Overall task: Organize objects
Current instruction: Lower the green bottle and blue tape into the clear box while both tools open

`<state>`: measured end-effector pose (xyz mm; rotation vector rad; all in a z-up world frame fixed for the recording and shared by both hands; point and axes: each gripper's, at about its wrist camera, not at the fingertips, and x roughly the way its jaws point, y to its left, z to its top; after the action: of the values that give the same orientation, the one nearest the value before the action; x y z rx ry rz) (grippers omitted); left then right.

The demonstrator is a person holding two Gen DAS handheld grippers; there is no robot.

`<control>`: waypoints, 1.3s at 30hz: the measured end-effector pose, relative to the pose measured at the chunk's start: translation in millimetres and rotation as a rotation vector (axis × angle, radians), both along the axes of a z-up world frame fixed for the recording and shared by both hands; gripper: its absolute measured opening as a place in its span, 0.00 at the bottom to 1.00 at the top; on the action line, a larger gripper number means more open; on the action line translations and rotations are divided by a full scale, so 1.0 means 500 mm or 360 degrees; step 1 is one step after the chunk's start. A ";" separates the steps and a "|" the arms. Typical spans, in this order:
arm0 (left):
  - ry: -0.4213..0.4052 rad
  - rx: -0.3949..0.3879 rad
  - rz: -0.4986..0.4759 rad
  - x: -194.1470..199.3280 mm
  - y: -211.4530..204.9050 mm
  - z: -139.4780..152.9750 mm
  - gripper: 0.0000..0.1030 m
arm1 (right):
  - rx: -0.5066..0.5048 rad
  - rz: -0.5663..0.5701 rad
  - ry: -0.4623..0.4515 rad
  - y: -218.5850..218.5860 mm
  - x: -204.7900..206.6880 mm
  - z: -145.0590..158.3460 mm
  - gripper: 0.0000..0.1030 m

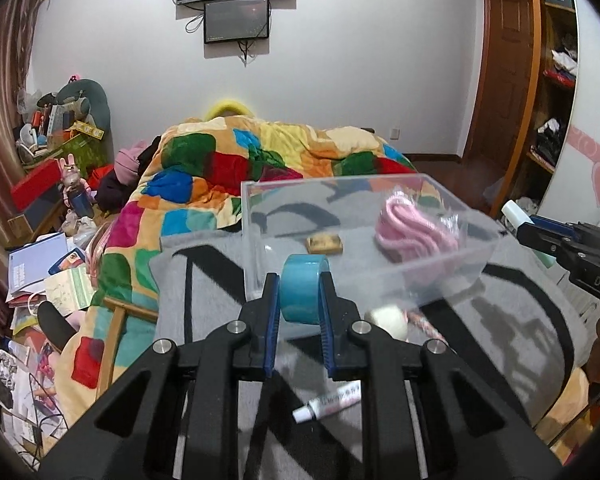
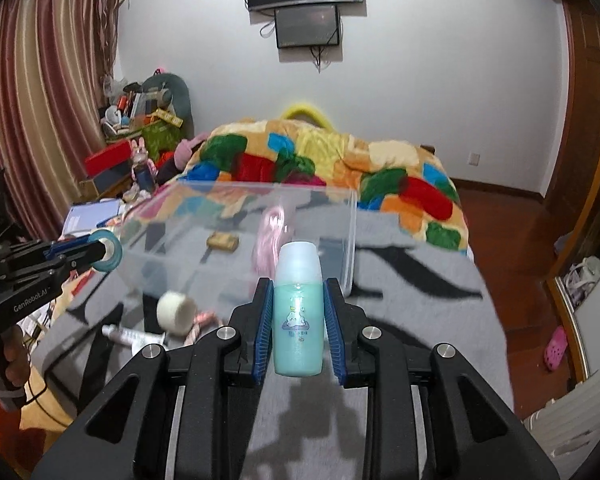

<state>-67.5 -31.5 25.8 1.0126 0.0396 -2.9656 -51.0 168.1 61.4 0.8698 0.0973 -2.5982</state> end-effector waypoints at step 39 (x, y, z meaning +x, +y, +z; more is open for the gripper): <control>-0.0167 -0.0062 -0.0052 -0.114 0.028 -0.037 0.34 | 0.0101 0.0033 -0.0172 -0.045 -0.121 -0.042 0.30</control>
<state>-124.6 -17.6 7.1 1.1730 -0.0357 -2.9242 -111.6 145.6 40.3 1.0243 0.1589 -2.5353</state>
